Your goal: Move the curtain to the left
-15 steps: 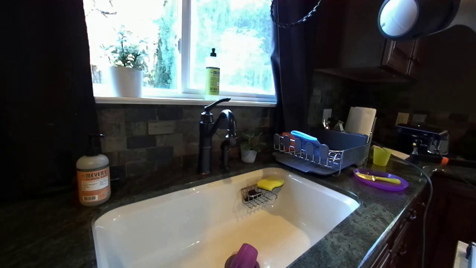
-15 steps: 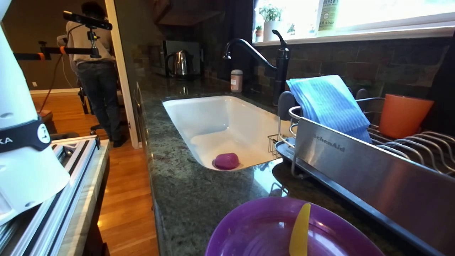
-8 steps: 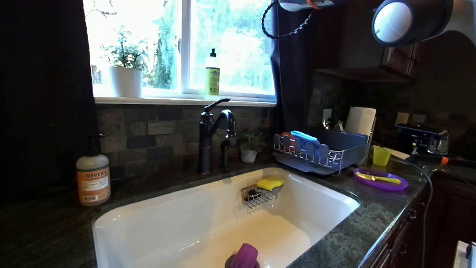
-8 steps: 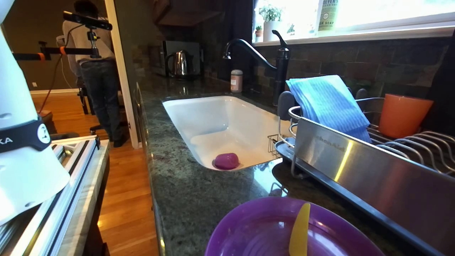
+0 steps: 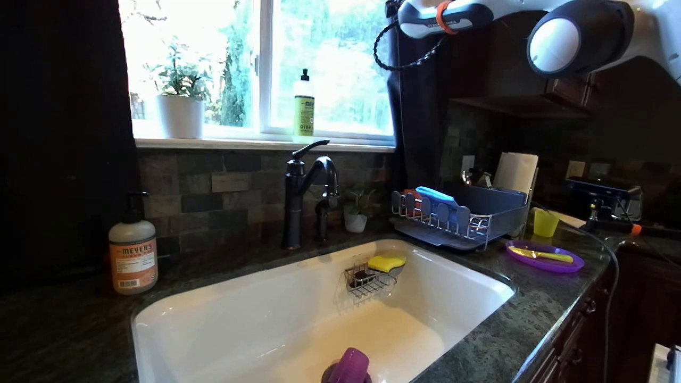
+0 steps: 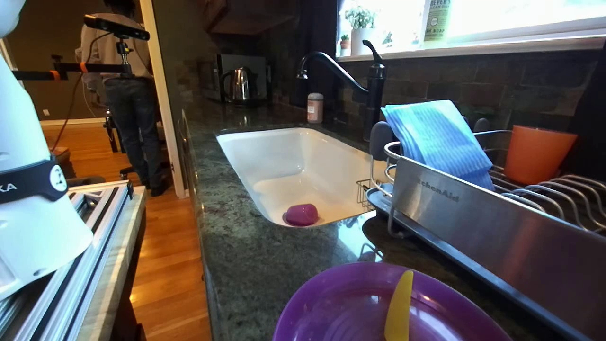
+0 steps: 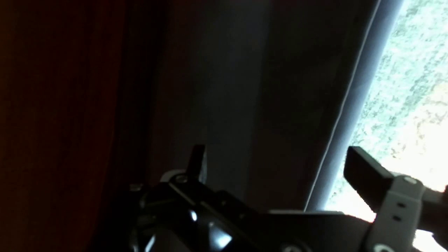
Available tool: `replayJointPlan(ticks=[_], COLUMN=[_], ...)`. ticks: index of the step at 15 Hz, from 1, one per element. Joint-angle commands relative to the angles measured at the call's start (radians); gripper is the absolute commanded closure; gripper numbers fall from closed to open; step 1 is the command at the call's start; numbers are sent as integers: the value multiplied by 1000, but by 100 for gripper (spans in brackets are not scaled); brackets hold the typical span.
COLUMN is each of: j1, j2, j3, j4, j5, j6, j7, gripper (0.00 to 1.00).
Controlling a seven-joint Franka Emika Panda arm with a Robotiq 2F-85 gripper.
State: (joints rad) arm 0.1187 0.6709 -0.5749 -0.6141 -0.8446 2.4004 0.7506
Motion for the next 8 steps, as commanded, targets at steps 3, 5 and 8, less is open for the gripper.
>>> replayJointPlan(ticks=[3, 5, 8], j1=[-11, -17, -31], j2=[41, 47, 55], j3=[10, 11, 12], j4=[44, 45, 51], j5=[20, 22, 24], j6=[-79, -96, -105], j7=[-44, -44, -45], gripper=[23, 30, 34])
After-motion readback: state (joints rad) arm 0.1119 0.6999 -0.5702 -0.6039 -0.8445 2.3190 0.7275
